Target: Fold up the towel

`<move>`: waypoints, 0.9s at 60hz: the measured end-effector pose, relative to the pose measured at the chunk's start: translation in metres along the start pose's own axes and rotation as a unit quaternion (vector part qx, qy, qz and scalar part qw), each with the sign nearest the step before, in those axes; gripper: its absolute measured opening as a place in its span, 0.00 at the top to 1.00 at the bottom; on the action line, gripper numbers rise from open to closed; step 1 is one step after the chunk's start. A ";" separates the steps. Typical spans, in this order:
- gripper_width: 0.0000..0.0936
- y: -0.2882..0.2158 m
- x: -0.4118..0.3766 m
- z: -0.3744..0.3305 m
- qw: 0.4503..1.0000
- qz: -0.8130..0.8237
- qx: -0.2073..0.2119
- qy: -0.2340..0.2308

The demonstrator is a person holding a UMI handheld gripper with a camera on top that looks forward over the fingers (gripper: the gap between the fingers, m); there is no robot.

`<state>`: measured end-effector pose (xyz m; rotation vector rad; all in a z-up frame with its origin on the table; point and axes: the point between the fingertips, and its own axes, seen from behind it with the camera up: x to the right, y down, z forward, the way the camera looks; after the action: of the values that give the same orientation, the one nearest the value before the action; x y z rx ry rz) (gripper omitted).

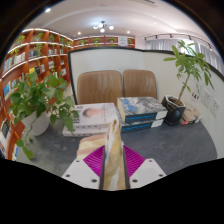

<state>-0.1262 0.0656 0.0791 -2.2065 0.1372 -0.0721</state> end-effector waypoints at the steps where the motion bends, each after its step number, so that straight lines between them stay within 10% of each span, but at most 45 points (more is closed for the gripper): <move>1: 0.56 0.004 0.010 0.005 1.000 -0.005 -0.005 0.006; 7: 0.29 0.026 0.061 0.022 0.999 -0.022 -0.023 0.020; 26: 0.09 -0.027 0.137 -0.080 0.995 0.001 0.006 -0.095; 54: 0.09 -0.046 0.211 -0.210 0.993 -0.011 0.044 -0.112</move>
<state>0.0653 -0.1008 0.2422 -2.1120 -0.0142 0.1541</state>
